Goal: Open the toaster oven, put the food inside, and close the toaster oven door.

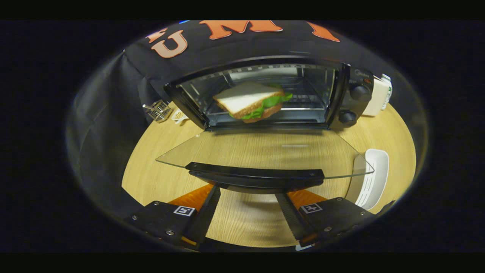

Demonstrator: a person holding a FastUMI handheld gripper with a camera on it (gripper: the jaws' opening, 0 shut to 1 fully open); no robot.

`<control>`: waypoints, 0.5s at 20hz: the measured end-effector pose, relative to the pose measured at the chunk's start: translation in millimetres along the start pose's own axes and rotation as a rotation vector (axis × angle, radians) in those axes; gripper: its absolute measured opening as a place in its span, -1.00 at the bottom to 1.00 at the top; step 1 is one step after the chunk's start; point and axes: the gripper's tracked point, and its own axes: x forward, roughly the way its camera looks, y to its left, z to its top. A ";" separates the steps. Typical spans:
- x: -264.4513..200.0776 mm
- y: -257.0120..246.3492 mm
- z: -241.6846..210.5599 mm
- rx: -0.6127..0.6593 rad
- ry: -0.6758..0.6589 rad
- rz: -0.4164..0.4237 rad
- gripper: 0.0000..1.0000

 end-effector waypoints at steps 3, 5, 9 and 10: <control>-3.1 4.9 35.7 0.038 -0.058 0.018 0.72; -5.6 4.6 55.6 0.051 -0.089 0.017 0.72; -5.9 5.0 90.8 0.082 -0.142 0.017 0.71; -7.2 4.4 99.5 0.091 -0.157 0.017 0.72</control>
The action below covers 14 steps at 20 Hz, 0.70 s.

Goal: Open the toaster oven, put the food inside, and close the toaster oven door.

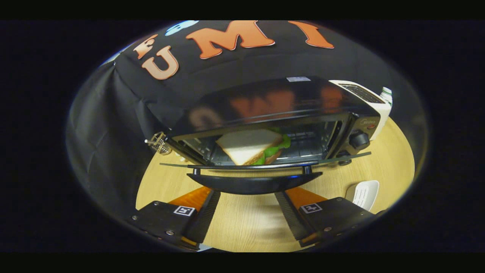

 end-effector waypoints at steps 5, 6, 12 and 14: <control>-11.0 -3.6 34.3 0.013 -0.080 -0.007 0.73; -14.9 -4.4 39.6 0.012 -0.098 -0.010 0.74; -70.6 3.0 72.6 -0.058 -0.251 0.013 0.80; -96.3 4.4 94.6 -0.093 -0.331 0.014 0.92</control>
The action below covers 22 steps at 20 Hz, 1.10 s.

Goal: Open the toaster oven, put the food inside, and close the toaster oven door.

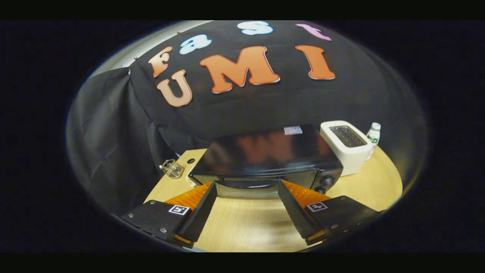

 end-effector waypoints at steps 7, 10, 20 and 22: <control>-66.2 6.4 101.9 -0.095 -0.267 0.017 0.96; -95.8 8.1 137.7 -0.134 -0.365 0.007 0.97; -182.2 8.4 222.8 -0.232 -0.643 -0.020 0.97; -193.1 13.5 230.4 -0.232 -0.679 -0.006 0.97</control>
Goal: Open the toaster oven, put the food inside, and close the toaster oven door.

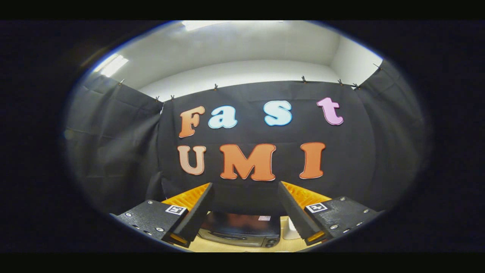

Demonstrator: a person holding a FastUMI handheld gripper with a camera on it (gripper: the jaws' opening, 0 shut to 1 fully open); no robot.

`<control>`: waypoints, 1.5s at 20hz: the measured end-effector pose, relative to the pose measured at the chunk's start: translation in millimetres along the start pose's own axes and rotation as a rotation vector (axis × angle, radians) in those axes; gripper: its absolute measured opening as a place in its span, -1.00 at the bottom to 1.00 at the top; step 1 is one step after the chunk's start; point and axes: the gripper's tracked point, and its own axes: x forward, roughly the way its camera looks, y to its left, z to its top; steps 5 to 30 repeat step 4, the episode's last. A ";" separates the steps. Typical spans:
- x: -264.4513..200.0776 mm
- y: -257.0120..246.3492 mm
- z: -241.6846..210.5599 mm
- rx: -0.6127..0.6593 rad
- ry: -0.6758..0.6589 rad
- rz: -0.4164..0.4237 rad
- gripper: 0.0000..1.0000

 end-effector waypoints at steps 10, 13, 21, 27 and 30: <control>-7.0 -3.8 14.1 -0.024 -0.059 -0.008 0.97; -7.0 -3.8 14.1 -0.024 -0.059 -0.008 0.97; -7.0 -3.8 14.1 -0.024 -0.059 -0.008 0.97; -7.0 -3.8 14.1 -0.024 -0.059 -0.008 0.97; -7.0 -3.8 14.1 -0.024 -0.059 -0.008 0.97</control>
